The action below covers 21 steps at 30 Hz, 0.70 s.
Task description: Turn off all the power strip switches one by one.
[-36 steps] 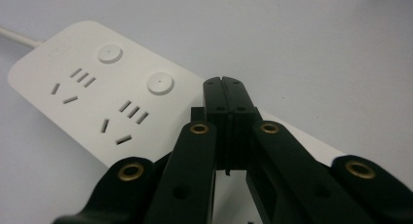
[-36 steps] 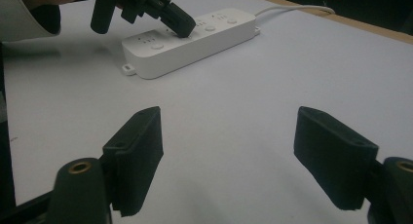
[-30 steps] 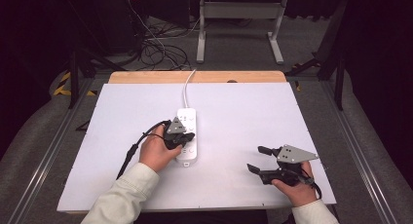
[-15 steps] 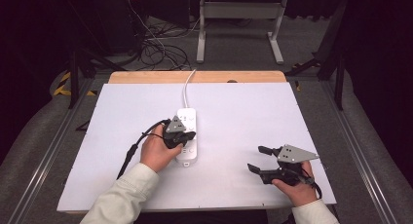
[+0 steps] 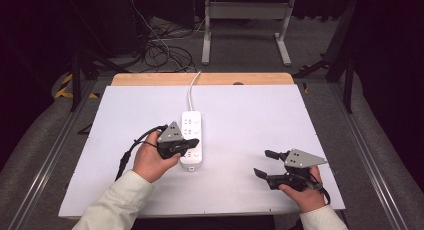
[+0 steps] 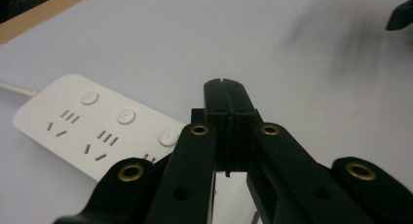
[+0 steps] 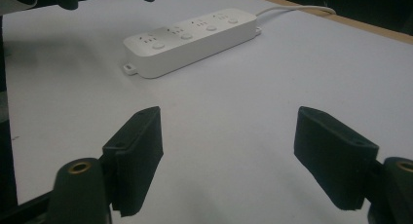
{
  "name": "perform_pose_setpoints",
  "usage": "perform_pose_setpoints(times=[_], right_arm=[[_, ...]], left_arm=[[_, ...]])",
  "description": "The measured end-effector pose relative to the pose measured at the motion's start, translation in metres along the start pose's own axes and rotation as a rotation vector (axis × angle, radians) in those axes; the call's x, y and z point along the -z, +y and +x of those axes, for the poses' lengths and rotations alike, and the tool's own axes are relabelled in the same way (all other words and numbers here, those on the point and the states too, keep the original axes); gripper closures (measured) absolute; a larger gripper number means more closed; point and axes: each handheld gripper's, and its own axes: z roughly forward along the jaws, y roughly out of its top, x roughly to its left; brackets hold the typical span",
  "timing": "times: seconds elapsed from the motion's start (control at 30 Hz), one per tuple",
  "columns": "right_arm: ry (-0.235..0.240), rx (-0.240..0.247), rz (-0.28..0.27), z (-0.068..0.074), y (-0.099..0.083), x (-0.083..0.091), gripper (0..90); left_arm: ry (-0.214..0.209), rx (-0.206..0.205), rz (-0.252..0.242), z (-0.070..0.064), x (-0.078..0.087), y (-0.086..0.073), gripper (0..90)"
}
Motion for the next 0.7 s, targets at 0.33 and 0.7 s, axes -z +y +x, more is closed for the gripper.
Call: perform_pose_setpoints(times=[0.33,0.7], right_arm=[[0.002,0.002,0.001,0.000,0.000,0.000,27.0],[0.004,0.002,0.001,0.000,0.000,0.000,27.0]], left_arm=[[-0.035,0.024,0.032,0.001,-0.003,-0.016,90.0],[-0.043,0.026,0.065,0.002,-0.019,-0.022,90.0]])
